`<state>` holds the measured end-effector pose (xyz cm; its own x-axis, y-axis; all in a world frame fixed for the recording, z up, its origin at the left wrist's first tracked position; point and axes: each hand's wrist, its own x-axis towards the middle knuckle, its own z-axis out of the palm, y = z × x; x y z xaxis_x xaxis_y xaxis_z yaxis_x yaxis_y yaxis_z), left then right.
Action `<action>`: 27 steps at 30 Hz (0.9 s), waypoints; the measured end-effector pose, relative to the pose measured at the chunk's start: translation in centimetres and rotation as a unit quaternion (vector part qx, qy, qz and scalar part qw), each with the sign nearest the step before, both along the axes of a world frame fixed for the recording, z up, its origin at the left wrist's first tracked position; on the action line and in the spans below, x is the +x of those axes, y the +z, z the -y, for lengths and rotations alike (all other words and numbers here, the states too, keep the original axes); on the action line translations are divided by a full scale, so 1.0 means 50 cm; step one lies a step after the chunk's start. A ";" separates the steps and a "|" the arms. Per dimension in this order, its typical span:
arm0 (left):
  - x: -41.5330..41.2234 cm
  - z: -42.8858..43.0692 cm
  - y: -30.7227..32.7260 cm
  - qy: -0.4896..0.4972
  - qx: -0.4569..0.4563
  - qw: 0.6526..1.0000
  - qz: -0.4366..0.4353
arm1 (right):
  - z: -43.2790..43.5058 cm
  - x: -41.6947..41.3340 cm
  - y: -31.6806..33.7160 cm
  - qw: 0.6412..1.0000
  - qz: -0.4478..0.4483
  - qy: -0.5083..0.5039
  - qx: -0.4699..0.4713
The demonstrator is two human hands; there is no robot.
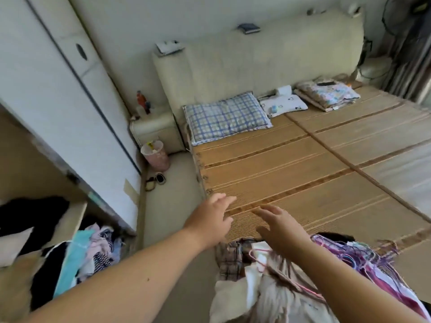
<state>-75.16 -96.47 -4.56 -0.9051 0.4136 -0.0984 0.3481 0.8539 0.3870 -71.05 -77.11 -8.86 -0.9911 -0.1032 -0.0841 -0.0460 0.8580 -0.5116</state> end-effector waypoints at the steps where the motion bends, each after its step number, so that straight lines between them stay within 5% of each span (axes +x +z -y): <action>1: 0.001 0.048 0.032 0.019 0.004 1.000 -0.024 | 0.049 -0.024 0.037 0.999 -0.027 0.030 0.001; 10: 0.077 0.487 0.293 0.169 -0.068 0.960 -0.215 | 0.519 -0.122 0.321 0.952 -0.206 0.225 -0.033; 18: 0.220 0.777 0.500 0.285 -0.153 0.872 -0.367 | 0.866 -0.091 0.542 0.880 -0.317 0.343 -0.085; 27: 0.282 0.906 0.703 0.363 -0.242 0.761 -0.481 | 1.108 -0.086 0.748 0.786 -0.393 0.444 -0.176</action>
